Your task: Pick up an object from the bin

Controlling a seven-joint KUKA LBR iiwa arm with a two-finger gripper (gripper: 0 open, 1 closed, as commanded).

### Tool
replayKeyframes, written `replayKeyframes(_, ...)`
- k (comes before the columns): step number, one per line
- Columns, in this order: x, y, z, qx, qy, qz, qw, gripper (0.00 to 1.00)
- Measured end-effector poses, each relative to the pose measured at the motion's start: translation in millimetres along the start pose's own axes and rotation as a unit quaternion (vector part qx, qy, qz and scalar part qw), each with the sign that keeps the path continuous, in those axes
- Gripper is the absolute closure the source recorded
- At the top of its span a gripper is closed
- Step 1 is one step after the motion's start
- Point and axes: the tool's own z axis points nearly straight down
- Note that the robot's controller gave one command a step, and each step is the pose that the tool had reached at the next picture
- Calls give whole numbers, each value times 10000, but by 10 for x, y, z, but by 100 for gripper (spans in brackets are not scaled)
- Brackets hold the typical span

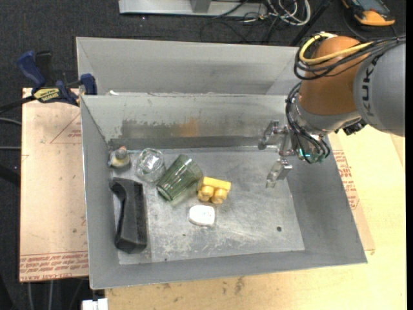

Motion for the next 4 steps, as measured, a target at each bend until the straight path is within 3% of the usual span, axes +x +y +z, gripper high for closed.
replayKeyframes(1,-18,2,-49,4,-39,-7,10000,0)
replayKeyframes(2,52,398,-85,10,-35,-338,9994,0)
replayKeyframes(3,11,542,351,7,-84,-960,9953,0)
replayKeyframes(4,20,554,512,11,-60,-1104,9939,0)
